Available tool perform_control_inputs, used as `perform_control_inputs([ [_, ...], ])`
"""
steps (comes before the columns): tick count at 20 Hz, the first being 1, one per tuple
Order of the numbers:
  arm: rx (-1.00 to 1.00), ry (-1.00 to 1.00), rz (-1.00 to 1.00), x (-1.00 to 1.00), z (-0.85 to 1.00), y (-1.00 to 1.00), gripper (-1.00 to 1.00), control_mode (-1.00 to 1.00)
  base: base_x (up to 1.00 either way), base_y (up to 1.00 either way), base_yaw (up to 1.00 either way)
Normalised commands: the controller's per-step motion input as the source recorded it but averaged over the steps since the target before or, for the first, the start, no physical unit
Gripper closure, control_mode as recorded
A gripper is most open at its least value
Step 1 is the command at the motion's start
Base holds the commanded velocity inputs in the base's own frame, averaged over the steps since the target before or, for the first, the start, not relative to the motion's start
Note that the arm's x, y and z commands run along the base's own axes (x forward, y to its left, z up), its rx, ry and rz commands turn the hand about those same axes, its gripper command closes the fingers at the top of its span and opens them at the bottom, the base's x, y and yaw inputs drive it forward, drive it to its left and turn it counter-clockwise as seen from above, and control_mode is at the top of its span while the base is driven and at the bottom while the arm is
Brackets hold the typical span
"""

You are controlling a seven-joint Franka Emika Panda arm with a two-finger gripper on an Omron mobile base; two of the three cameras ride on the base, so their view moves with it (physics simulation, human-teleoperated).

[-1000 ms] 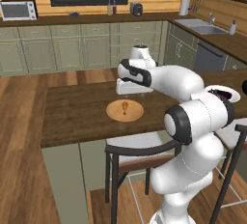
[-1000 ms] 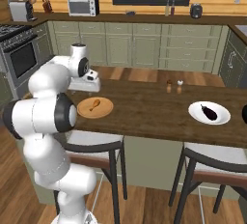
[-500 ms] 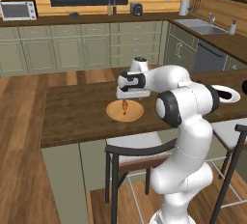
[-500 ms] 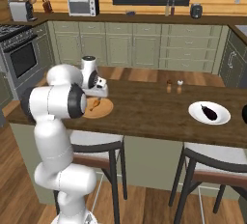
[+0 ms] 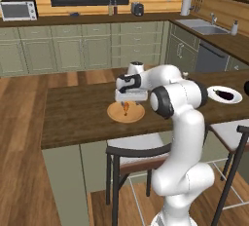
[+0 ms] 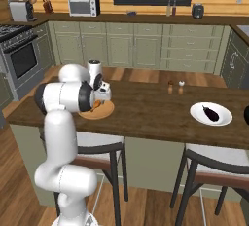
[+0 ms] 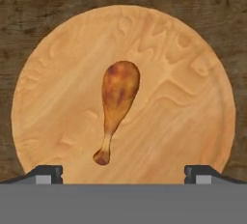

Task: Pick the chicken drumstick and eggplant from their plates and place them in the bowl. Then put the bowl in the fridge.

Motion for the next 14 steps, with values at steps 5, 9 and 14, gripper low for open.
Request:
perform_control_inputs([
  [5,0.00,0.01,-0.03,0.25,-0.05,0.03,-1.00,-1.00,0.00,0.00,0.00],
  [9,0.00,0.00,-0.04,0.15,-0.52,0.01,-1.00,-1.00,0.00,0.00,0.00],
  [14,0.00,-0.01,-0.04,0.00,-0.68,0.02,-1.00,-1.00,0.00,0.00,0.00],
])
